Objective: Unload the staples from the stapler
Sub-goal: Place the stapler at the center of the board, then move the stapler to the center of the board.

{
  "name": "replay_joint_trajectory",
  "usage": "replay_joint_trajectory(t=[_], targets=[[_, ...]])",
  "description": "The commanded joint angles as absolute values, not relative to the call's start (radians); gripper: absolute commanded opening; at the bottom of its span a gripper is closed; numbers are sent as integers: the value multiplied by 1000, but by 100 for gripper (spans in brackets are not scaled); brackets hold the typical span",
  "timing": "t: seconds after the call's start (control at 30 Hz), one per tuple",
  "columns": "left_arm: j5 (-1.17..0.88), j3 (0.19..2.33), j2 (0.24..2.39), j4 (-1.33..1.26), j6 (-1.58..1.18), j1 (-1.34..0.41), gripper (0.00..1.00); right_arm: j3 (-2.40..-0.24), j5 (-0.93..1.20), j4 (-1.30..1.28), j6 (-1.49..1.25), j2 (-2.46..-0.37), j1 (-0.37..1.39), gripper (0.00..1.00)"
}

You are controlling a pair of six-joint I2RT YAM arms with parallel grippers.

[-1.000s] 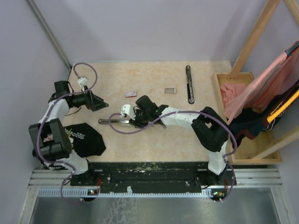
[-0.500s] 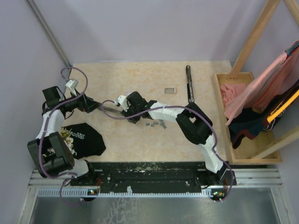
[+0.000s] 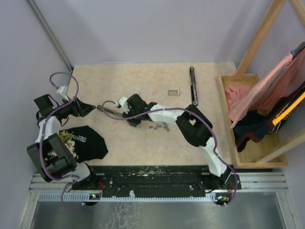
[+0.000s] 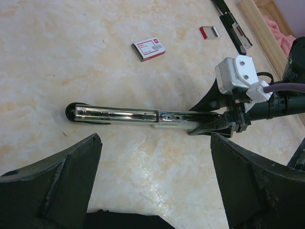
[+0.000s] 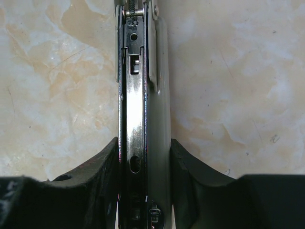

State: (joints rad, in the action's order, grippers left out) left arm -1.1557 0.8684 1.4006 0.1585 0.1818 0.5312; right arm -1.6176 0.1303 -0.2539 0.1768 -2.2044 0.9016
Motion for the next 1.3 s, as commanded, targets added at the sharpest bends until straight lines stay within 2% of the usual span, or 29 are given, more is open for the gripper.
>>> replay_joint_trajectory(t=[0.0,0.27,0.4,0.7,1.27], targets=[[-1159,854,1385,123,175,535,100,-1656,149,-231,153,-2179,922,42],[-1141,839,1376,169,239,532,100,-1595,188,-251,186,-2070,921,60],[-1128,839,1367,202,276,528,100,-1549,221,-258,199,-2001,911,63],[-1052,805,1337,221,346,475,100,-1425,243,-232,282,-1939,897,63],[-883,798,1331,233,383,387,100,-1413,362,-259,271,-2033,905,59]])
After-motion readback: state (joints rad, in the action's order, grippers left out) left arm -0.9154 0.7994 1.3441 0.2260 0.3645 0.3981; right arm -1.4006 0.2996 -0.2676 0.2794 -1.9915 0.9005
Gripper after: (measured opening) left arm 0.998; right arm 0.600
